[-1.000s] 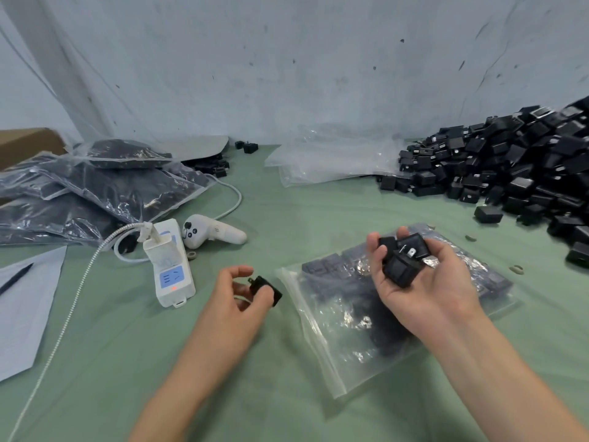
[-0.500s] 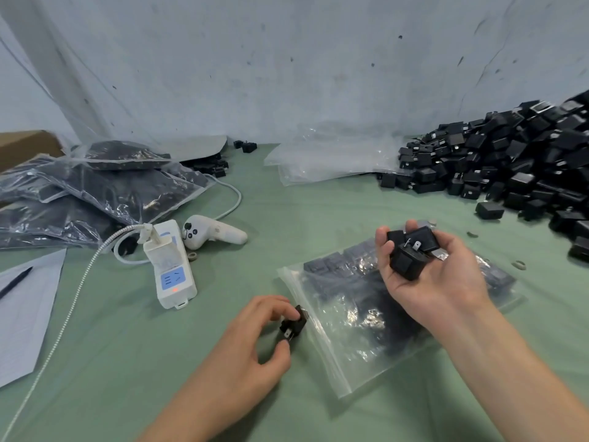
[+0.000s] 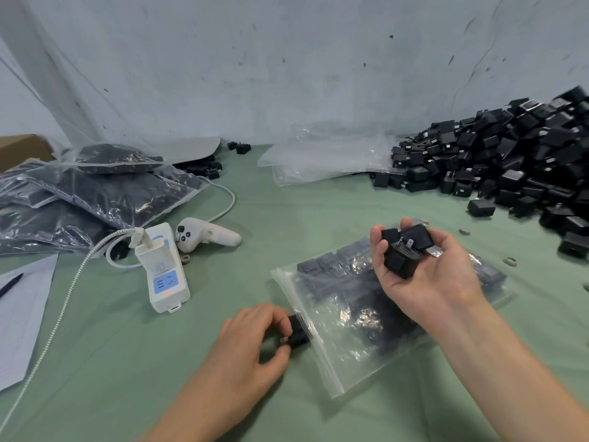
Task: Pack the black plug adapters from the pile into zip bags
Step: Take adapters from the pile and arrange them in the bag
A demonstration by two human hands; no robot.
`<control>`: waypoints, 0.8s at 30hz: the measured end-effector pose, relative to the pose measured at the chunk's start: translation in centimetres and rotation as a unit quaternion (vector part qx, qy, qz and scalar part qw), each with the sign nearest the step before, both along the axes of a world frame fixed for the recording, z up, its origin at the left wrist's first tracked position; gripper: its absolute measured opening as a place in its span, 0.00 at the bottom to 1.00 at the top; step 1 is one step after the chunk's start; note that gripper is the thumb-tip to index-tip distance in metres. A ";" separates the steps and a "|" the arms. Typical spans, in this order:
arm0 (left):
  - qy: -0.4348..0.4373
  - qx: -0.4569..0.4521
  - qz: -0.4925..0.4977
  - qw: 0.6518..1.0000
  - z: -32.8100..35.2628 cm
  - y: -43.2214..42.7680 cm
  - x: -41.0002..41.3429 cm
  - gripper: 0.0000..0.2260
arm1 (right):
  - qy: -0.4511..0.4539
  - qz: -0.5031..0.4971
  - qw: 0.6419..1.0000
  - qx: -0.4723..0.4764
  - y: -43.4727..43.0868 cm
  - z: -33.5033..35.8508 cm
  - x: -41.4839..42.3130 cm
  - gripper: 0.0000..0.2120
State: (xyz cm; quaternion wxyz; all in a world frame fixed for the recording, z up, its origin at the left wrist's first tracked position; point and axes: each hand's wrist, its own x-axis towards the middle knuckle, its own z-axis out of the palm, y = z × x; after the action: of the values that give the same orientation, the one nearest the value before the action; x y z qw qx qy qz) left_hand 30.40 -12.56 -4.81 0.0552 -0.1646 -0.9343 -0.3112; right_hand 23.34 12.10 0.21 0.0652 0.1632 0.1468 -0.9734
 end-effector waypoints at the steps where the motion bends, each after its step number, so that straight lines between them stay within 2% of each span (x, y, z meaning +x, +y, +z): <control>1: 0.005 0.010 -0.005 1.000 0.0 0.1 0.0 0.12 | 0.000 0.000 1.000 -0.001 0.0 0.0 0.0 0.12; 4: 0.013 0.040 -0.011 0.999 -0.1 1.0 -0.1 0.11 | 0.001 -0.003 1.000 -0.005 0.1 0.1 -0.1 0.12; 7: 0.003 0.020 0.003 1.000 -0.4 2.0 -0.5 0.08 | 0.002 -0.005 1.000 -0.007 0.2 0.1 -0.1 0.12; 11: 0.021 0.030 0.046 0.998 -0.9 1.8 -1.0 0.12 | 0.004 -0.003 1.000 -0.007 0.3 0.0 0.0 0.13; 18: 0.027 -0.076 0.069 0.994 -1.3 2.9 -1.7 0.19 | 0.004 -0.005 1.000 -0.005 0.4 0.1 -0.1 0.12; 24: 0.046 -0.088 0.098 0.990 -1.1 4.8 -2.3 0.18 | 0.004 -0.008 1.000 -0.007 0.6 0.1 0.1 0.13</control>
State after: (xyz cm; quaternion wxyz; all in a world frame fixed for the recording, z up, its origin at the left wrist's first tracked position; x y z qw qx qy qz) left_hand 28.14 -7.79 -5.90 0.1141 -0.0905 -0.9662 -0.2129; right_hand 23.44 12.73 0.33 0.0583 0.1602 0.1386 -0.9756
